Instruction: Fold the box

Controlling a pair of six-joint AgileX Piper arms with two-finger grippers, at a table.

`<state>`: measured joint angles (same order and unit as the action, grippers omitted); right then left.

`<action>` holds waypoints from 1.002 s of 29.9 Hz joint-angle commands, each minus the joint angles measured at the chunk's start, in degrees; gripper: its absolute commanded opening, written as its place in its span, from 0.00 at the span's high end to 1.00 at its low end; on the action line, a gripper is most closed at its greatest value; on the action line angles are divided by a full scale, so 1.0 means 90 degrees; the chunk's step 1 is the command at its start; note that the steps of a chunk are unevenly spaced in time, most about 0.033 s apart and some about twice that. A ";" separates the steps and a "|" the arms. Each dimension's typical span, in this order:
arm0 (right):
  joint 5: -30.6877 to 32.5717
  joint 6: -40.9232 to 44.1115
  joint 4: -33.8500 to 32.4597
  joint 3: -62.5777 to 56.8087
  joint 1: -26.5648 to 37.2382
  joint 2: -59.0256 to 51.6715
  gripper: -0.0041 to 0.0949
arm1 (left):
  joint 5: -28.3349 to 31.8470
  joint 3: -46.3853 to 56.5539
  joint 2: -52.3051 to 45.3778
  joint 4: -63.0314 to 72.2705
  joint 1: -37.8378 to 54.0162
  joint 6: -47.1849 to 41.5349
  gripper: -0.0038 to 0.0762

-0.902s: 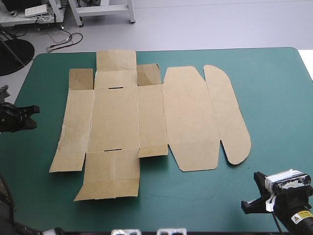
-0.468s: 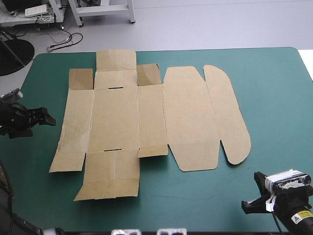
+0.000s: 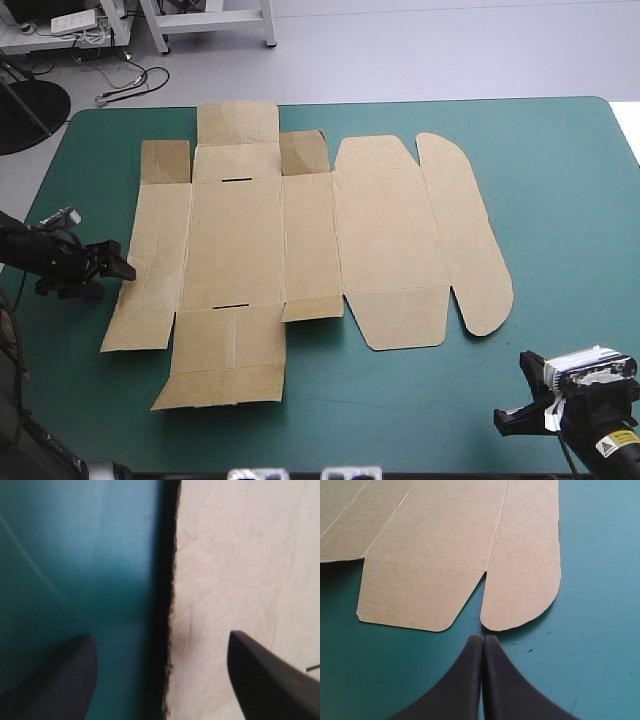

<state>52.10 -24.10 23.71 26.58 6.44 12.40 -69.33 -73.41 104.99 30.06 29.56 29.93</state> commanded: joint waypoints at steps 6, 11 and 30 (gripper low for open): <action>-0.0383 0.0099 0.0134 0.0198 0.0029 0.0126 0.98 | -0.0543 0.0492 0.0026 0.1035 -0.0025 0.0660 0.32; -0.0374 0.0099 0.0144 0.0198 0.0029 0.0126 0.98 | -0.0553 0.0894 0.0147 0.1313 -0.0025 0.0856 0.32; -0.0374 0.0099 0.0144 0.0198 0.0029 0.0126 0.98 | -0.0553 0.1614 0.0515 0.2082 -0.0082 0.1401 0.88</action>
<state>52.10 -23.22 23.76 26.58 6.44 12.40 -71.38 -60.45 108.74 52.46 30.54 42.21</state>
